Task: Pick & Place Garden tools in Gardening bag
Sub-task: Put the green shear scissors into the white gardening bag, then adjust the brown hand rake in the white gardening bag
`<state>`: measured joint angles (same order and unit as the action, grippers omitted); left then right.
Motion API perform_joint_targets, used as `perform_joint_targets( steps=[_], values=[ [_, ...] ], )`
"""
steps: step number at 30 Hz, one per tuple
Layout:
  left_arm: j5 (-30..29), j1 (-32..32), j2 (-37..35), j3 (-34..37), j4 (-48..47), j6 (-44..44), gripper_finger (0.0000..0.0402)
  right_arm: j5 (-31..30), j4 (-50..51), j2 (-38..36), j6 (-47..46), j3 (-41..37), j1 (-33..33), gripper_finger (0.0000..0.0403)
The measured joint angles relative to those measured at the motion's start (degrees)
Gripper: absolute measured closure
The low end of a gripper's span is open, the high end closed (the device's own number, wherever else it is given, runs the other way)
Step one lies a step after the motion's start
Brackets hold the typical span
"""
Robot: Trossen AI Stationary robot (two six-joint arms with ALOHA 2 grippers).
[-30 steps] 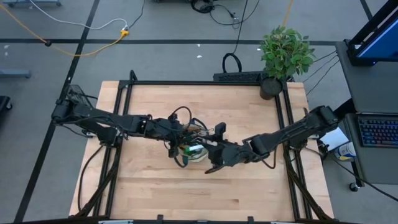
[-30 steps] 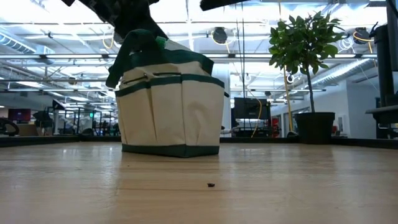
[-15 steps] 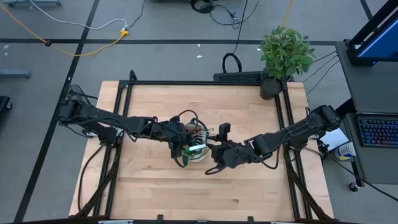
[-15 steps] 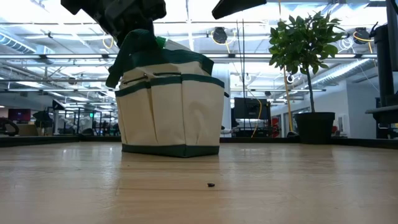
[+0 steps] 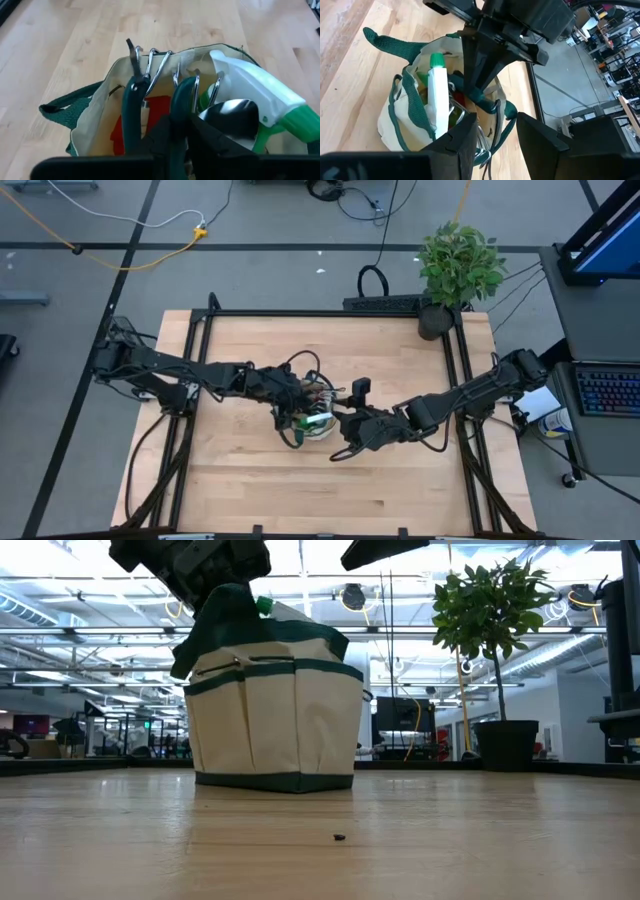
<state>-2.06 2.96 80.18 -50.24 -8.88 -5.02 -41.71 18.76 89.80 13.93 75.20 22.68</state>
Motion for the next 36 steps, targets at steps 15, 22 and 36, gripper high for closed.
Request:
perform_joint_targets(
  steps=[15,22,36],
  values=[
    [0.1,2.6,-2.9,-0.2,-14.3,-0.1,0.0373,0.0,1.3,0.0,-1.8,0.0,0.0,0.0271],
    [1.0,2.5,2.4,-0.1,-14.8,0.6,0.0394,0.0,1.4,0.0,-2.9,0.0,0.0,0.0271],
    [-0.7,2.5,-4.6,0.0,-14.8,0.7,0.0394,0.0,1.0,0.0,-3.2,-1.1,-0.5,0.0271]
  ],
)
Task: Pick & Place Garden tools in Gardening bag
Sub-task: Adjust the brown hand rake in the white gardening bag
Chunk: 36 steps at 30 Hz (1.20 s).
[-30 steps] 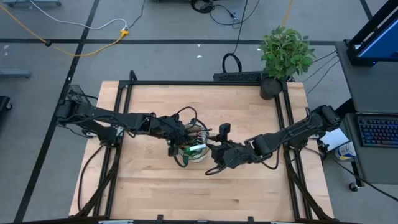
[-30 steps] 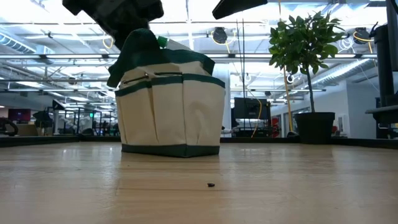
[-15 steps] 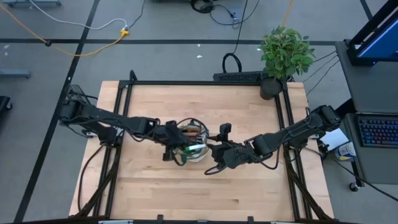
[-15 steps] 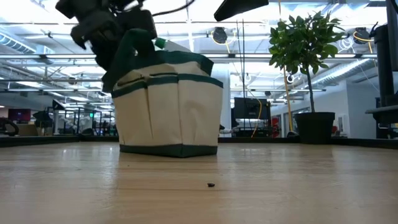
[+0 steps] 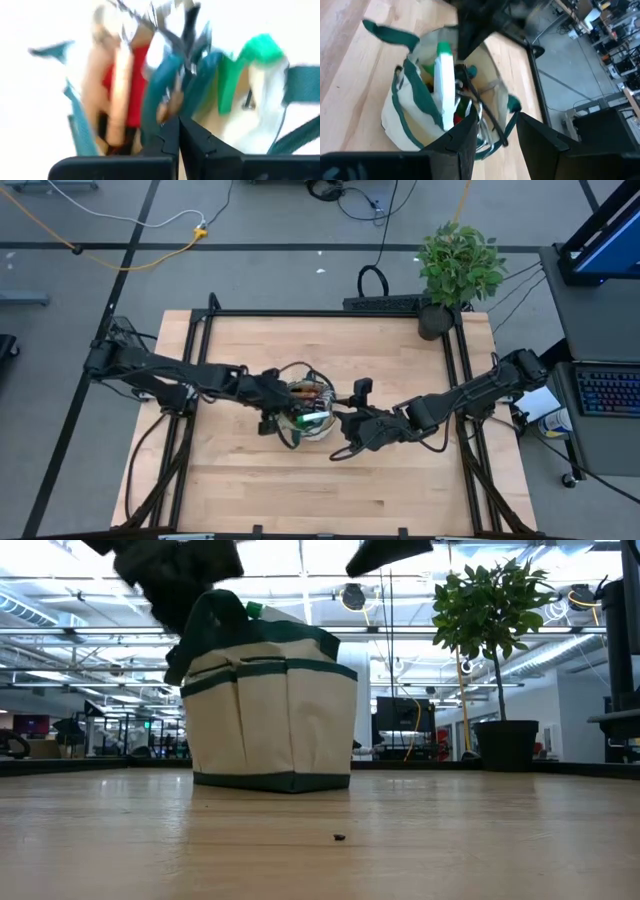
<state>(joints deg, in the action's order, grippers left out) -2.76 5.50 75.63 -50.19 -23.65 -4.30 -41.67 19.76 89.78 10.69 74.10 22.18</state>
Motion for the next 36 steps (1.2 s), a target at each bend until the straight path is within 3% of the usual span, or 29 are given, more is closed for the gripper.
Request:
perform_joint_targets(
  steps=[3,11,20,26,31,36],
  values=[
    [-0.8,0.0,-3.5,0.1,-0.7,0.4,0.0398,0.0,-2.1,0.0,-2.3,-3.1,-1.1,0.0271],
    [-4.2,-0.8,-5.8,0.0,10.4,1.6,0.0364,0.0,-5.3,0.0,-8.5,-12.6,-4.1,0.0271],
    [3.6,-5.7,0.8,0.0,22.9,0.9,0.0326,0.9,-18.3,0.0,-6.1,-21.9,-6.8,0.0271],
    [6.1,-7.0,6.9,-0.1,28.6,-0.4,0.0308,2.0,-36.2,0.0,-3.0,-29.5,-8.8,0.0271],
    [6.2,-7.4,11.2,0.0,30.0,-1.0,0.0303,9.1,-49.2,0.0,-1.7,-34.4,-11.1,0.0271],
    [5.5,-7.5,12.6,-0.2,30.1,-1.2,0.0313,13.5,-52.3,0.0,-1.0,-35.4,-12.6,0.0271]
  ],
)
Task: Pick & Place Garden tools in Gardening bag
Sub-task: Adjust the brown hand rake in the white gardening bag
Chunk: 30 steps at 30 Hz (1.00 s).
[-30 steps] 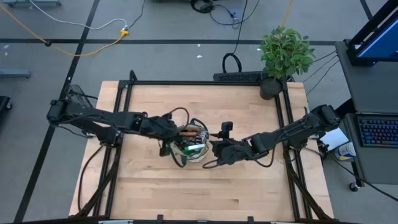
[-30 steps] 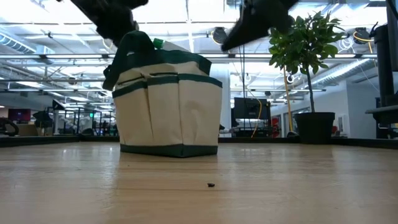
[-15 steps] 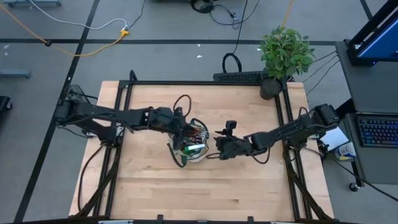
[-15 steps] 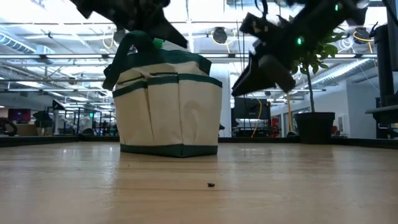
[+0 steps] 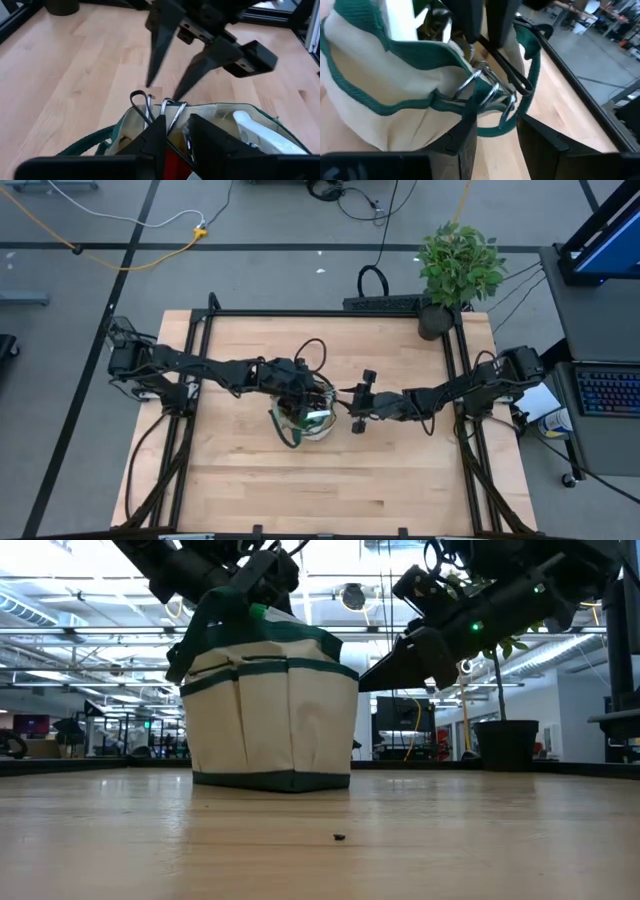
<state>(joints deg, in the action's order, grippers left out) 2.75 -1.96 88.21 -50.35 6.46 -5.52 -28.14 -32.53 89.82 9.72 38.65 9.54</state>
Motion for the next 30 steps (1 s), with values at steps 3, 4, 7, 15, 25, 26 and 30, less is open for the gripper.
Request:
perform_joint_targets(
  steps=[3,4,7,15,25,26,30],
  values=[
    [0.0,0.0,-0.2,0.0,-0.1,0.0,0.034,2.9,0.0,0.0,0.0,0.0,-0.9,0.0274],
    [0.1,0.0,-0.8,0.0,-0.6,0.0,0.0353,4.2,0.0,0.0,0.0,0.0,-1.2,0.0276],
    [2.4,0.0,-1.8,0.1,-2.5,0.5,0.0391,5.7,0.2,0.0,0.0,0.0,-1.4,0.0287],
    [3.2,0.2,-4.0,0.0,-12.3,-3.9,0.0397,5.7,0.0,0.0,0.1,0.0,-1.4,0.0313],
    [1.5,2.0,-7.7,0.2,-13.1,-3.6,0.0398,5.7,-0.3,0.0,1.6,0.0,-1.4,0.0325],
    [0.6,2.2,-8.8,0.2,-14.7,-3.5,0.0397,5.7,-0.5,0.0,1.7,0.0,-1.4,0.0325],
    [-2.2,2.9,-11.9,0.0,-19.7,-4.2,0.0395,5.7,-1.9,0.0,1.7,0.0,-1.4,0.0326]
  ],
)
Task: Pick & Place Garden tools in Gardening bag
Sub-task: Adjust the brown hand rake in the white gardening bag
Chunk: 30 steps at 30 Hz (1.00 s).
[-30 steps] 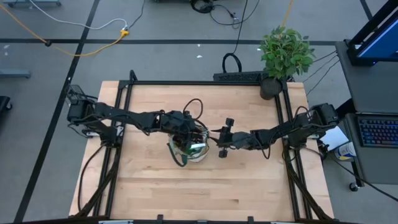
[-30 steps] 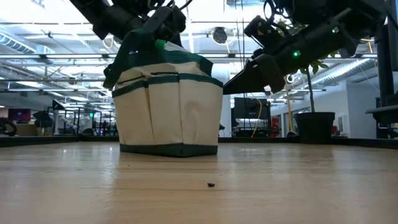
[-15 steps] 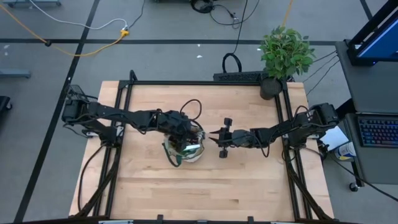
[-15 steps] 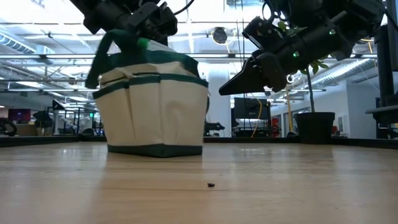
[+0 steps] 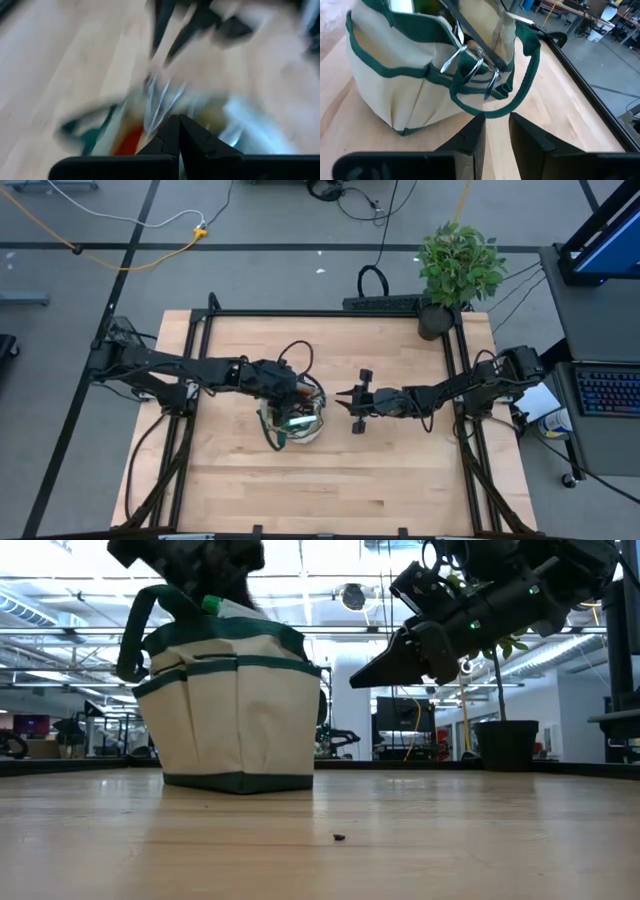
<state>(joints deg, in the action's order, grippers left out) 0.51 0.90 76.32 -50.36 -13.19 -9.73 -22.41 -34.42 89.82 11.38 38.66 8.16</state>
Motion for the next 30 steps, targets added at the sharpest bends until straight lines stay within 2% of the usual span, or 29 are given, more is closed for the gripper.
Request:
perform_joint_targets(
  steps=[2,6,9,12,16,21,25,30],
  values=[
    [-1.3,0.1,-0.9,0.4,-5.5,-2.4,0.0398,0.2,-0.7,0.0,-0.1,0.0,0.0,0.0326],
    [-3.8,0.4,-0.9,0.2,-8.8,-5.0,0.0392,0.2,-0.2,0.0,-3.7,0.0,0.0,0.0326],
    [-4.1,0.8,-0.8,0.3,-6.8,-3.9,0.0395,0.6,0.9,0.0,-7.4,0.0,0.1,0.0326],
    [-4.1,1.1,-1.9,0.3,-4.1,-2.3,0.0398,5.2,0.8,0.0,-10.3,0.0,0.0,0.0326],
    [-4.1,1.1,-3.5,0.2,-2.2,-2.0,0.0377,10.6,0.8,0.0,-7.1,0.0,-0.4,0.0326],
    [-4.1,1.1,-4.7,0.2,-2.3,-1.4,0.034,13.7,-0.1,0.3,-3.3,0.0,-1.2,0.0322],
    [-4.1,1.1,-4.7,0.2,-0.8,-0.9,0.0321,14.0,-1.5,1.1,-2.5,0.0,-2.2,0.0291],
    [-4.2,0.5,-4.7,0.2,1.9,1.1,0.0323,18.0,-3.6,2.2,-4.3,0.1,-3.8,0.0225]
  ],
)
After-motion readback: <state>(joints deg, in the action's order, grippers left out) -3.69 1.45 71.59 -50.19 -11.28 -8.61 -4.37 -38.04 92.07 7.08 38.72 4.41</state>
